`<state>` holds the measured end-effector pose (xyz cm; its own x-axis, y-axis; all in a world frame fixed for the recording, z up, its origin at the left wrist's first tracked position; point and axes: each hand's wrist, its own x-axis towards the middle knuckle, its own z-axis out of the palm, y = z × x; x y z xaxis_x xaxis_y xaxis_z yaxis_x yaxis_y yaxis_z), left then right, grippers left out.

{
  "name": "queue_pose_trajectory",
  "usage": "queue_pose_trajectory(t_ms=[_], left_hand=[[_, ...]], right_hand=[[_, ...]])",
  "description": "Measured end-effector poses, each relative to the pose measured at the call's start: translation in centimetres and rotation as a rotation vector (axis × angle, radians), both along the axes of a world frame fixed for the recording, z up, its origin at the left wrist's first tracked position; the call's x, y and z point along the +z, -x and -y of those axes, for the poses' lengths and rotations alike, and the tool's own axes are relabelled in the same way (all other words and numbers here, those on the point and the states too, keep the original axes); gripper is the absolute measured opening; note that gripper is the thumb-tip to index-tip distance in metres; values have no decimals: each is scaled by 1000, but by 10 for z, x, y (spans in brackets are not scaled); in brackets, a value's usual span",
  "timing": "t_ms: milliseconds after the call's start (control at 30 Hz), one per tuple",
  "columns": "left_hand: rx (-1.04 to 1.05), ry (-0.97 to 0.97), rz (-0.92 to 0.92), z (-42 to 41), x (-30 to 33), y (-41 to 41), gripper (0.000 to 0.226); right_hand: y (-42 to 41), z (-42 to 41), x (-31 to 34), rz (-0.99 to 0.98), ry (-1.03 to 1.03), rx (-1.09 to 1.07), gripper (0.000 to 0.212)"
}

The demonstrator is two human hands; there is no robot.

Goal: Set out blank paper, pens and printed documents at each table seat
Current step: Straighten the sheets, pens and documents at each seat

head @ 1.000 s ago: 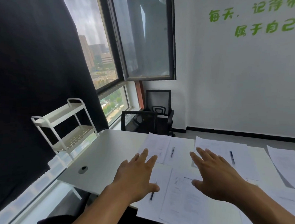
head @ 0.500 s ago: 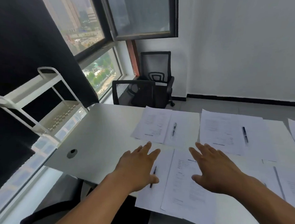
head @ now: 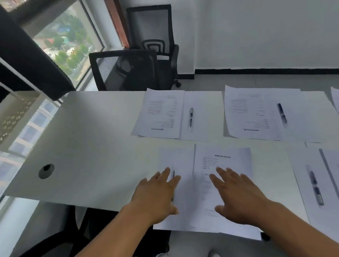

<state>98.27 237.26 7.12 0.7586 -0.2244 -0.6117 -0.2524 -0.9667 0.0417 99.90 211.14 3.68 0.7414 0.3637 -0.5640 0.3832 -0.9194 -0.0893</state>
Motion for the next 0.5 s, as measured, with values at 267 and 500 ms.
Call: queue_pose_trajectory(t_ms=[267,500], left_hand=[[-63,-11,-39,-13,-54,-16,102],[-71,-5,26,-19,-89,-18,104]], right_hand=[[-2,-11,-41,-44,28,-52,104],[-8,-12,-71,-25,-4,-75,112]])
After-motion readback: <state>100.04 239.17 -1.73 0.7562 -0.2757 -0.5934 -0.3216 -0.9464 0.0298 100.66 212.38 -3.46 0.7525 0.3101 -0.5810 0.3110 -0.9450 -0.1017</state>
